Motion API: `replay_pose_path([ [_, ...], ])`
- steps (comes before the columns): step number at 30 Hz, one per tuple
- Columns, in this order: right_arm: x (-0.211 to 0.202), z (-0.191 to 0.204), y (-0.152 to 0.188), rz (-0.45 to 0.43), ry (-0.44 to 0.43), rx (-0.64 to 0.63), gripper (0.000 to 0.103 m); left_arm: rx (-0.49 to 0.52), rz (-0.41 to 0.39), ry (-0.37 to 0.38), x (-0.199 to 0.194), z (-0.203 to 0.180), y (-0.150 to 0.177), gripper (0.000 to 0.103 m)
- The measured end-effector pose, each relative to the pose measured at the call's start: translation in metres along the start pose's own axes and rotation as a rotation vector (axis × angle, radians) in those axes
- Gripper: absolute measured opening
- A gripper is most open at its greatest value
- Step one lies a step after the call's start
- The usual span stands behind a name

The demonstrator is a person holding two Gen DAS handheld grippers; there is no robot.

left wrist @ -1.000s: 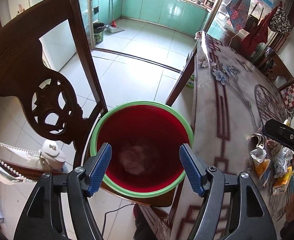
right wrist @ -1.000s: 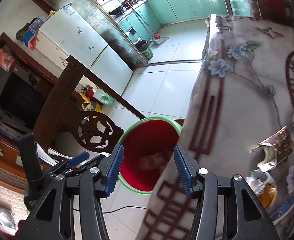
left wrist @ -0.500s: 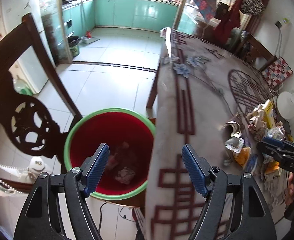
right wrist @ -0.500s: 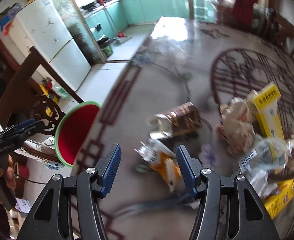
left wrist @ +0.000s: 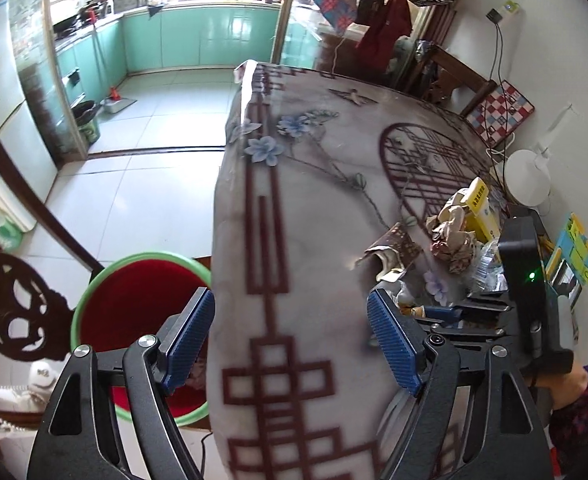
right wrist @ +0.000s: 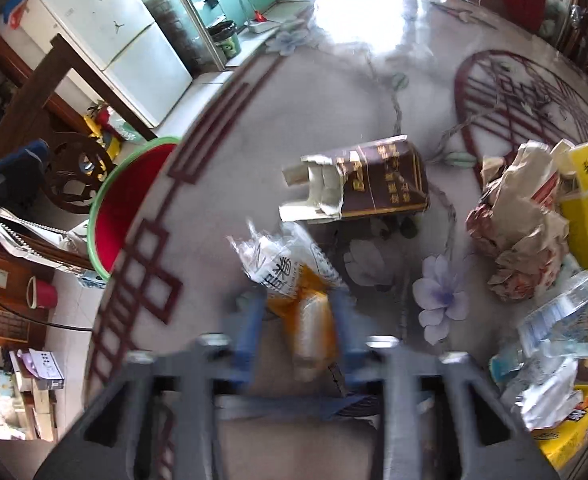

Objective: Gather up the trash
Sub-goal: 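Grasp the orange-white snack wrapper with the right gripper while the left grasps the brown cigarette box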

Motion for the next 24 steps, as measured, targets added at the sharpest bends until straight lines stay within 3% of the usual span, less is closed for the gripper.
replay_pose_path([
  [13,-0.045,-0.044,0.024,-0.036,-0.007,0.147,0.010,0.088,0.087,0.047,0.051,-0.037,-0.012,0.078],
  [19,-0.038,-0.056,0.037,0.009,-0.017,0.174,0.010,0.193,0.132,0.069,0.090,-0.064,-0.014,0.078],
  [24,-0.040,-0.065,0.047,0.007,-0.004,0.183,0.017,0.289,0.174,0.093,0.123,-0.082,-0.020,0.078],
])
Point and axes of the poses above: each gripper's, at about its wrist camera, not at the fingertips, and x roughly the way its jaws point, z to its left, y to its underside, the point moved 7 cm from there along x, roughly the way its jaws point, and after that the axes turned 12 degrees about y, right-handed, at the moved point
